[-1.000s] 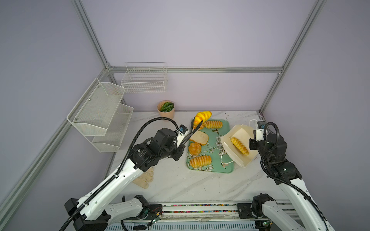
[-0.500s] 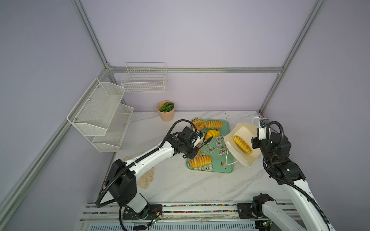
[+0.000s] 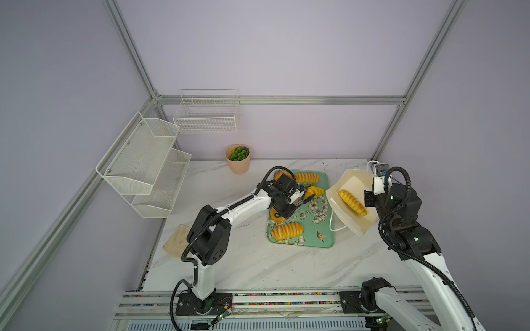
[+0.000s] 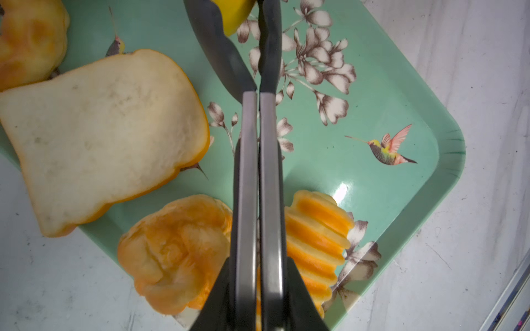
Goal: Take the fake bread out of the paper bag
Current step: 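Open the left tongs to release the yellow pastry on the tray, then swing the open left tongs back toward the bag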
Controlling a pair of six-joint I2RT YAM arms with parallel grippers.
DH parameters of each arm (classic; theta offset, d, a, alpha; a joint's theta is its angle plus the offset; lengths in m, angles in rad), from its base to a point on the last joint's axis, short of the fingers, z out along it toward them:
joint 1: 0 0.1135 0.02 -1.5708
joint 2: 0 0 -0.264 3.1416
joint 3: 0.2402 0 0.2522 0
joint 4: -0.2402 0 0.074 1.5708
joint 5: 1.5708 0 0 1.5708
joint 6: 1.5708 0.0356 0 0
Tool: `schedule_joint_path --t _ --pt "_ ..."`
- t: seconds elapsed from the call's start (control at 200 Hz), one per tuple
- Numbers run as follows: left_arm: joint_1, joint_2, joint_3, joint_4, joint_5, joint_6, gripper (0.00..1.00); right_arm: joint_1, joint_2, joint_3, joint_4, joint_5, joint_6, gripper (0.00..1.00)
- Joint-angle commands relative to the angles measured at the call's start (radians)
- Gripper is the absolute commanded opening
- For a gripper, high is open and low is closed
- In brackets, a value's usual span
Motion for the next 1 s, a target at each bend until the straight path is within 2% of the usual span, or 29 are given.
schedule_joint_path --t 0.0,0.23,0.455,0.505,0.765,0.88,0.995 --pt "0.016 0.029 0.141 0.035 0.037 0.054 0.00 -0.001 0.009 0.010 0.028 0.022 -0.023 0.00" --pt "0.032 0.146 0.275 0.026 0.032 0.070 0.00 0.000 0.034 0.001 0.042 0.009 -0.019 0.00" --pt "0.047 0.216 0.326 -0.003 -0.024 0.064 0.00 -0.001 0.039 -0.010 0.049 0.007 -0.025 0.00" --pt "0.047 0.216 0.327 -0.005 -0.027 0.064 0.03 -0.001 0.040 -0.014 0.052 0.006 -0.026 0.00" --pt "0.047 0.187 0.322 -0.048 -0.053 0.072 0.35 -0.002 0.040 -0.032 0.061 -0.008 -0.014 0.00" --pt "0.047 0.168 0.318 -0.065 -0.072 0.079 0.40 -0.001 0.038 -0.038 0.059 -0.017 0.000 0.00" --pt "0.047 0.148 0.312 -0.080 -0.077 0.080 0.41 0.000 0.036 -0.042 0.055 -0.022 0.009 0.00"
